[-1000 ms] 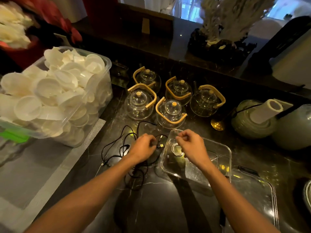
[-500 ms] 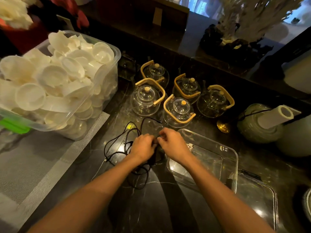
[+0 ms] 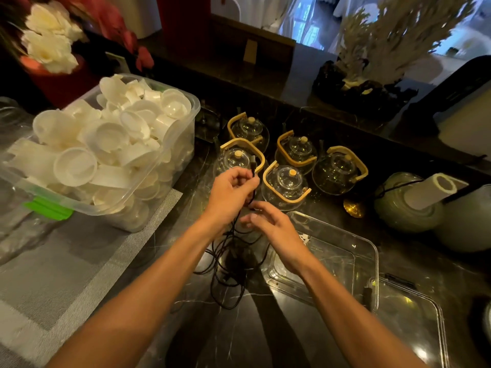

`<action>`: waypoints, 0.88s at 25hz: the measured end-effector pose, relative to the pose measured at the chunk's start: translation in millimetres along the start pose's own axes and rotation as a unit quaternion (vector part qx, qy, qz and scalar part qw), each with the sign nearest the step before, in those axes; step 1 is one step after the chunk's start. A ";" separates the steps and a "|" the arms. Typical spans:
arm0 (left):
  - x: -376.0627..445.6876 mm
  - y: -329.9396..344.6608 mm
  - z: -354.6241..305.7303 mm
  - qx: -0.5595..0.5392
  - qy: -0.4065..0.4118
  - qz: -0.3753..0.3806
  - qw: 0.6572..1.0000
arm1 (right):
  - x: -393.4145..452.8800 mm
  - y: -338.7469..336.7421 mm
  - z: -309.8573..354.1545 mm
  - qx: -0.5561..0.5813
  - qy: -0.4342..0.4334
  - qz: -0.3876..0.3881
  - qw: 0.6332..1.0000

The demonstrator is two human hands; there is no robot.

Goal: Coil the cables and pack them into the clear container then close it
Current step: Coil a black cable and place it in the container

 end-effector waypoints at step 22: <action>-70.5 16.7 -297.3 -0.194 0.313 0.132 0.920 | -40.4 4.0 196.0 -0.056 -0.216 0.010 0.975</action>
Point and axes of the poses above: each hand's wrist, its own x-axis towards the middle knuckle, its own y-axis out of the palm, z = x × y, the point moved 8 cm from there along x, towards the middle knuckle, and after that the axes turned 3 degrees about -z, right-handed, at the moved point
